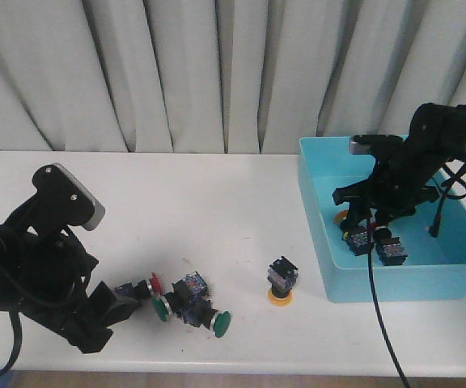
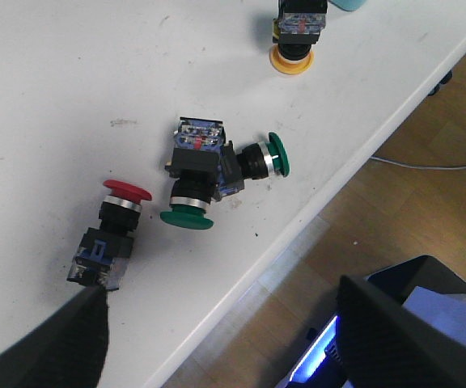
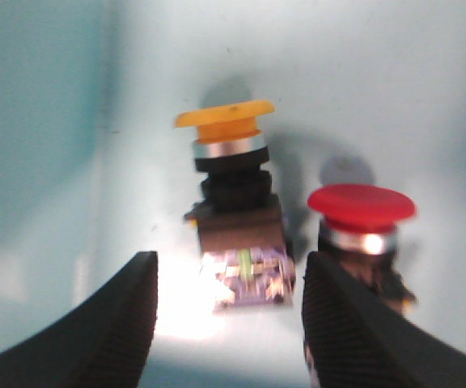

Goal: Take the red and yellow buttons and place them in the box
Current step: 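Open the right gripper and raise it out of the box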

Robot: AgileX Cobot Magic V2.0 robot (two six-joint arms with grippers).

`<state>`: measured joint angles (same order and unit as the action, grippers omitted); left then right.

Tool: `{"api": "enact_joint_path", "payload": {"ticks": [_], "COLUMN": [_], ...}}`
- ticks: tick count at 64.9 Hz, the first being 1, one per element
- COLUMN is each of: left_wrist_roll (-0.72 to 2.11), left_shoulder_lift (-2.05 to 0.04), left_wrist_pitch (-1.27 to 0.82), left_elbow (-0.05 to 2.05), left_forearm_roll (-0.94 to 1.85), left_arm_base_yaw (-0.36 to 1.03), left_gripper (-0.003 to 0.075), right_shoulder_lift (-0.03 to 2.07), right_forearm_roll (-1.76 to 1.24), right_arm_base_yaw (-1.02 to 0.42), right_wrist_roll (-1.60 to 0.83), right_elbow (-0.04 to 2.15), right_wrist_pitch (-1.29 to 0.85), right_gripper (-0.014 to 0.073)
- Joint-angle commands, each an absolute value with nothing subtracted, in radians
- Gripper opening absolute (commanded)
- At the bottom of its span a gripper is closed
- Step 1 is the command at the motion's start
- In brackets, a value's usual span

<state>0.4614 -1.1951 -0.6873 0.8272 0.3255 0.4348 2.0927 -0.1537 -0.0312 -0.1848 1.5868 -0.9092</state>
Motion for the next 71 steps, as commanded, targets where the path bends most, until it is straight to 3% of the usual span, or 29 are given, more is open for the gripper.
{"api": "enact_joint_path", "payload": {"ticks": [1, 17, 33, 46, 71], "left_wrist_roll": [0.453, 0.453, 0.453, 0.453, 0.453], "left_shoulder_lift": [-1.171, -1.171, -1.171, -1.171, -1.171], "left_wrist_pitch": [-0.646, -0.646, -0.646, -0.646, -0.653], "left_elbow": [0.850, 0.850, 0.850, 0.850, 0.850], "left_forearm_roll": [0.344, 0.344, 0.344, 0.344, 0.344], "left_arm_base_yaw": [0.436, 0.436, 0.436, 0.436, 0.436], "left_gripper": [0.0566, 0.0566, 0.0566, 0.0566, 0.0566], "right_shoulder_lift": [1.957, 1.724, 1.472, 1.277, 0.904], "right_forearm_roll": [-0.162, -0.195, -0.174, -0.096, -0.090], "right_arm_base_yaw": [-0.025, -0.049, -0.161, -0.244, -0.246], "right_wrist_roll": [-0.193, -0.210, -0.205, -0.169, -0.126], "right_elbow": [1.618, 1.614, 1.600, 1.359, 0.832], "right_wrist_pitch": [-0.960, -1.110, -1.154, -1.051, -0.854], "right_gripper": [0.0405, 0.0405, 0.0405, 0.0405, 0.0405]}}
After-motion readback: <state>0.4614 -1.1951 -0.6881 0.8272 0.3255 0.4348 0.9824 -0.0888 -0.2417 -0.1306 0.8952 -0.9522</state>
